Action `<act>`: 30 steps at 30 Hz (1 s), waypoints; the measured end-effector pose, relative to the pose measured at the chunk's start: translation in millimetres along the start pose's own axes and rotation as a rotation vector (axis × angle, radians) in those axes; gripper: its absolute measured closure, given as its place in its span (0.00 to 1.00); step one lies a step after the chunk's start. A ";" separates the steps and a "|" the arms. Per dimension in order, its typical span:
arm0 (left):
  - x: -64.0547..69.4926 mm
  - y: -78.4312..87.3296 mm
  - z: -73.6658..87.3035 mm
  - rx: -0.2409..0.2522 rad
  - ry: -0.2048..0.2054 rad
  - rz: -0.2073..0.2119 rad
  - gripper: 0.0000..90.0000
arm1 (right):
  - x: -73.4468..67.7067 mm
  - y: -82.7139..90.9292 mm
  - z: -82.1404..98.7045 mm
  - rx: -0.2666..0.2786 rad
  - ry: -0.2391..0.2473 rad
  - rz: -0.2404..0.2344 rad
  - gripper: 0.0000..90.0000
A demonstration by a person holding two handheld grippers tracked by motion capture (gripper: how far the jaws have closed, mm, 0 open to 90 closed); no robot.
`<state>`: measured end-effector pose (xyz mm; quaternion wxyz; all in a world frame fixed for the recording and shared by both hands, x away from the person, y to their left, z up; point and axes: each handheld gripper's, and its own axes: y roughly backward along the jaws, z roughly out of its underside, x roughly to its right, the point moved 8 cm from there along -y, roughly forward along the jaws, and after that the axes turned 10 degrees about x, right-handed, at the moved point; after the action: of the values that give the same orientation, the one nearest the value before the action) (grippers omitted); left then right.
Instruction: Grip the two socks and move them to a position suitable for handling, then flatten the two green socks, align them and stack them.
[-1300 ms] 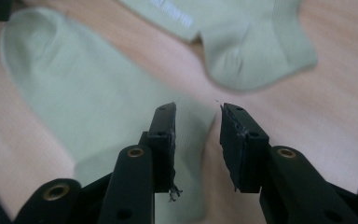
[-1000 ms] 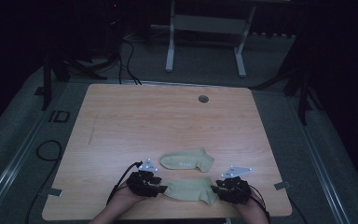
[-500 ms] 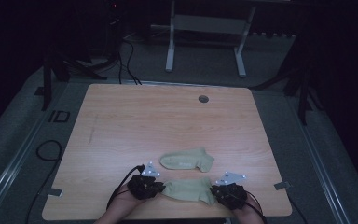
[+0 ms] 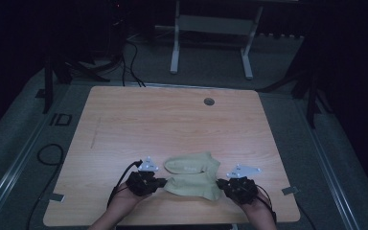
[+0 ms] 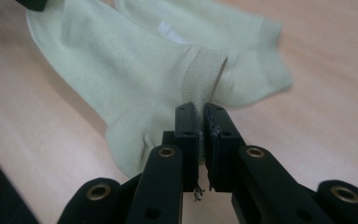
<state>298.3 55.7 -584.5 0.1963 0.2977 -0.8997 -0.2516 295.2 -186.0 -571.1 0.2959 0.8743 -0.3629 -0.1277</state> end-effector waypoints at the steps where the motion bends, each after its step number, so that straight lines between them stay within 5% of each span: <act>1: -2.3 0.8 -3.6 0.001 0.001 -0.005 0.98 | 2.2 -1.2 -4.1 0.000 0.006 0.001 0.94; 16: -32.3 2.6 -47.6 0.024 0.009 -0.049 0.98 | 37.9 -18.9 -58.5 0.020 -0.001 0.008 0.94; 30: -47.0 -30.6 -32.4 -0.053 0.051 -0.030 0.98 | 59.1 -53.5 -36.7 -0.092 -0.064 0.006 0.94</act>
<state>363.0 53.3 -585.7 0.2232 0.3120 -0.8830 -0.2705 382.8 -182.4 -575.2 0.3242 0.8543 -0.3685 -0.1712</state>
